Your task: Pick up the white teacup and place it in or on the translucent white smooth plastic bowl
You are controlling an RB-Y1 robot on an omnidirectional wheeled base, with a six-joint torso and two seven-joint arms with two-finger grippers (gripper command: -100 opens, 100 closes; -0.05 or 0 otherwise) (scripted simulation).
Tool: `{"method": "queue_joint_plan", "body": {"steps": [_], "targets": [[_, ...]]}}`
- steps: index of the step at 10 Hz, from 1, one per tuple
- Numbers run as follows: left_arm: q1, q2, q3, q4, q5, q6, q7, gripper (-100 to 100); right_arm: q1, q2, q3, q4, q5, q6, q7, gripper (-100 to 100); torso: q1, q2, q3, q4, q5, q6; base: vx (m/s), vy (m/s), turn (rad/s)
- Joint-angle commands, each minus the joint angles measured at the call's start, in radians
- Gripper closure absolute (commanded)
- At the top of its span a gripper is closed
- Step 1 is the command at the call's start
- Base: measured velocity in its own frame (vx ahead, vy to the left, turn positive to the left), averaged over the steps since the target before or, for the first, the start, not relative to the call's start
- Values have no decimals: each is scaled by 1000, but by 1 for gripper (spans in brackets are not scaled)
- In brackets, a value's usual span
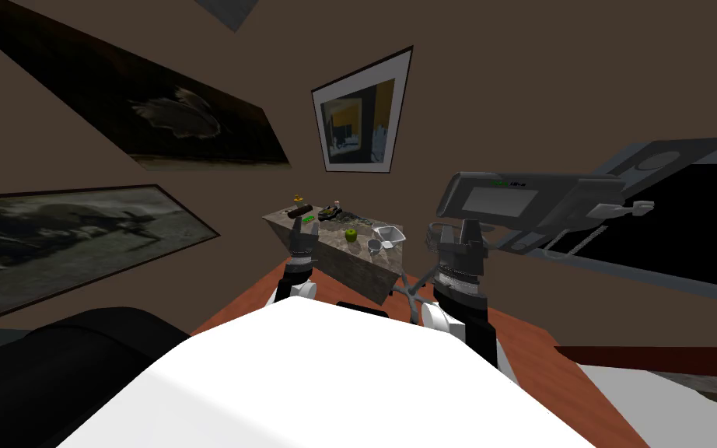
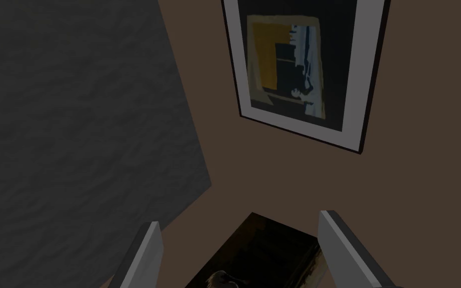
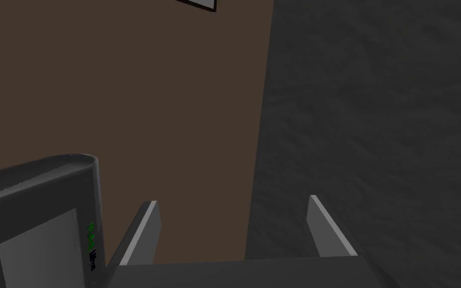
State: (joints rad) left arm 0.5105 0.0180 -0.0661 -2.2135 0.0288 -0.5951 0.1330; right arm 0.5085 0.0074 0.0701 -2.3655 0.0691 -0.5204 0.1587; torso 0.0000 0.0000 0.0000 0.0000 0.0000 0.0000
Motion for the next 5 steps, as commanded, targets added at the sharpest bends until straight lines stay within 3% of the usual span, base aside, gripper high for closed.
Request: {"method": "queue_joint_plan", "body": {"steps": [1,5], "targets": [[0,0,0,0,0,0,0,0,3,-31,-4,6,10,3,4,-100,0,0,0,0,0,0,1,25,-19],[0,0,0,0,0,0,0,0,18,-131,-30,36,66,20,28,-100,5,0,0,0,1,0,1,86,-49]]}}
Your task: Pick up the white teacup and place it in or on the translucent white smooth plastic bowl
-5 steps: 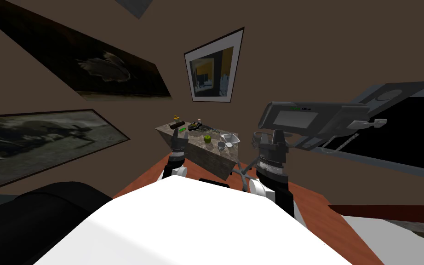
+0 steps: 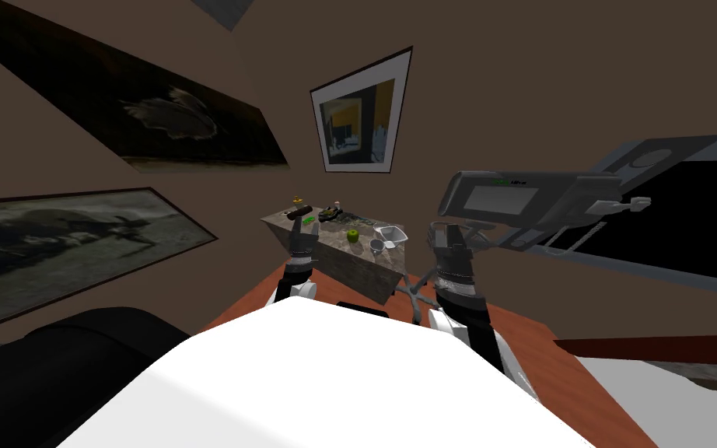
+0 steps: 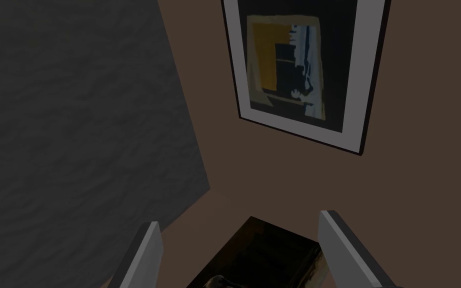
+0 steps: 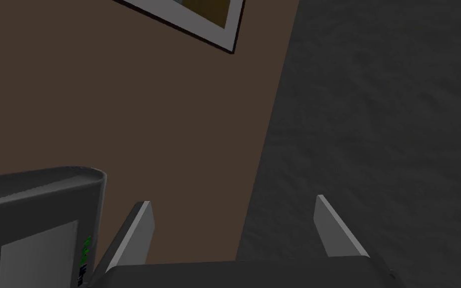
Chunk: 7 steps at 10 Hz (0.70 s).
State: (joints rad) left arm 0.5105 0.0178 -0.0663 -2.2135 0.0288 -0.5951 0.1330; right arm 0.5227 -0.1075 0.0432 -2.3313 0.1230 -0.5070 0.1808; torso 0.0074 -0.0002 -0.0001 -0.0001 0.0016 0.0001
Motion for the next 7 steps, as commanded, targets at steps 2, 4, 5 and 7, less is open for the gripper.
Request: {"method": "queue_joint_plan", "body": {"steps": [2,4,5,7], "targets": [[0,0,0,0,0,0,0,0,15,-71,-24,23,56,19,25,-100,1,1,0,0,0,0,-14,137,-76],[0,0,0,0,0,0,0,0,28,-128,-49,48,108,34,47,-100,3,1,1,0,1,0,-26,160,-93],[0,0,0,0,0,0,0,0,35,-157,-62,61,136,42,60,-100,3,2,1,0,1,0,-40,190,-129],[0,0,0,0,0,0,0,0,52,-217,-90,91,191,59,87,-100,7,2,1,1,2,0,-10,216,-110]]}}
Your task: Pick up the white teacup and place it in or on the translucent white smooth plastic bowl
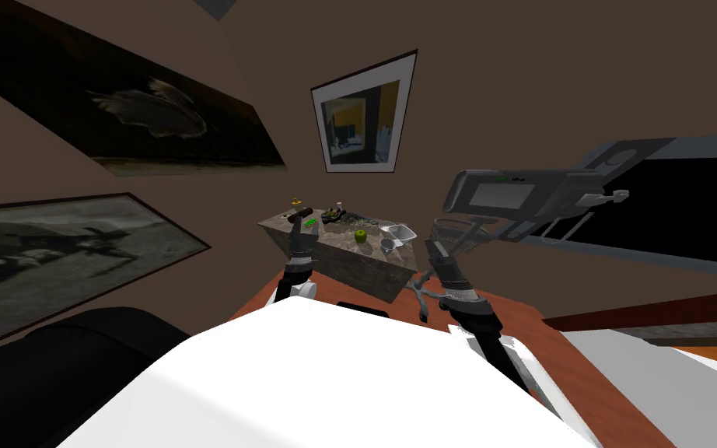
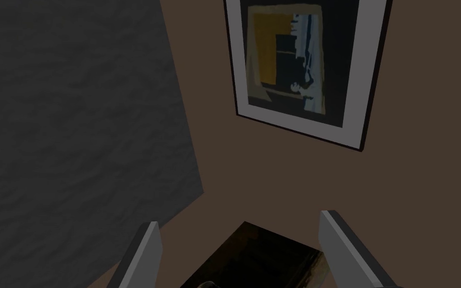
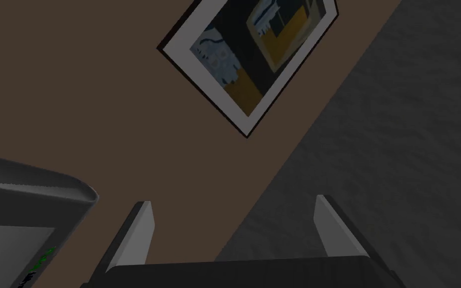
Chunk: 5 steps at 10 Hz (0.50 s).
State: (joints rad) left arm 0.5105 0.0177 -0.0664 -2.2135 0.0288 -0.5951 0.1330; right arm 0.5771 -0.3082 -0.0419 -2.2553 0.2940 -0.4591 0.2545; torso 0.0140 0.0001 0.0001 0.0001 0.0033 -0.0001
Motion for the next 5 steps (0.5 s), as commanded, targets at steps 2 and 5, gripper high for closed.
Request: {"method": "queue_joint_plan", "body": {"steps": [2,5], "targets": [[0,0,0,0,0,0,0,0,7,-47,-20,31,58,20,29,-100,2,1,0,0,0,0,-20,205,-73],[0,0,0,0,0,0,0,0,38,-131,-65,83,158,51,78,-100,-4,0,0,0,-1,0,-22,155,-78]]}}
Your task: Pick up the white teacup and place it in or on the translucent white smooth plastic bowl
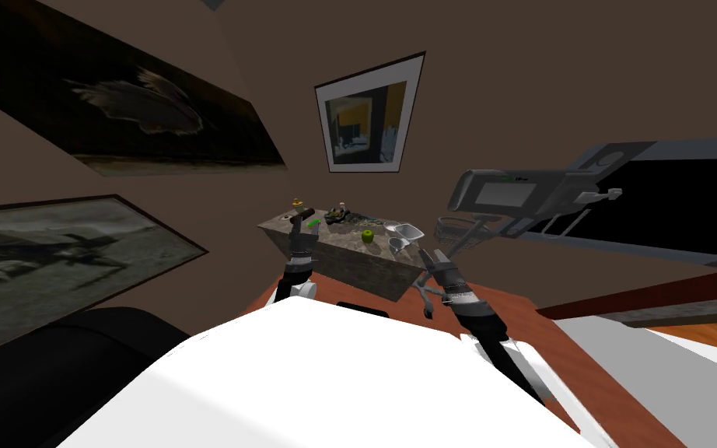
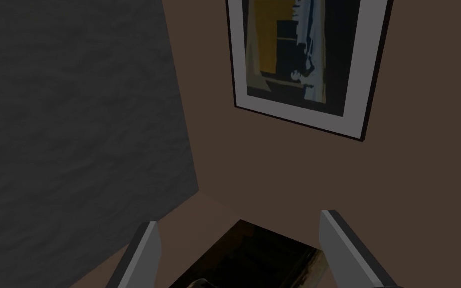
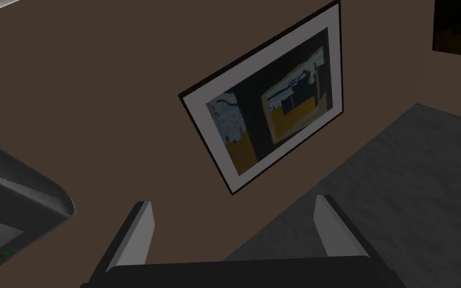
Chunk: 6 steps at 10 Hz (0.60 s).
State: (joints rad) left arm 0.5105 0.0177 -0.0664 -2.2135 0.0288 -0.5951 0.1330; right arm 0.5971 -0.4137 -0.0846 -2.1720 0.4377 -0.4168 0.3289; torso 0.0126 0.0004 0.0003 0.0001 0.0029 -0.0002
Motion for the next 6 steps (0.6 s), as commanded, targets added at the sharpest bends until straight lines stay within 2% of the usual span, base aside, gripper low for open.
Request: {"method": "queue_joint_plan", "body": {"steps": [1,2,4,5,6], "targets": [[0,0,0,0,0,0,0,0,18,-33,-22,0,15,9,4,-100,0,0,0,0,0,0,3,161,-37],[0,0,0,0,0,0,0,0,29,-64,-37,20,48,20,22,-100,-2,-1,-1,0,0,0,14,132,-42],[0,0,0,0,0,0,0,0,55,-127,-65,62,115,44,59,-100,0,-1,0,0,0,0,-22,200,-58],[0,0,0,0,0,0,0,0,69,-154,-78,84,147,57,79,-100,0,-1,0,0,0,0,40,207,-21],[0,0,0,0,0,0,0,0,69,-162,-78,84,149,57,79,-100,1,-3,-2,-1,0,0,29,151,-8]]}}
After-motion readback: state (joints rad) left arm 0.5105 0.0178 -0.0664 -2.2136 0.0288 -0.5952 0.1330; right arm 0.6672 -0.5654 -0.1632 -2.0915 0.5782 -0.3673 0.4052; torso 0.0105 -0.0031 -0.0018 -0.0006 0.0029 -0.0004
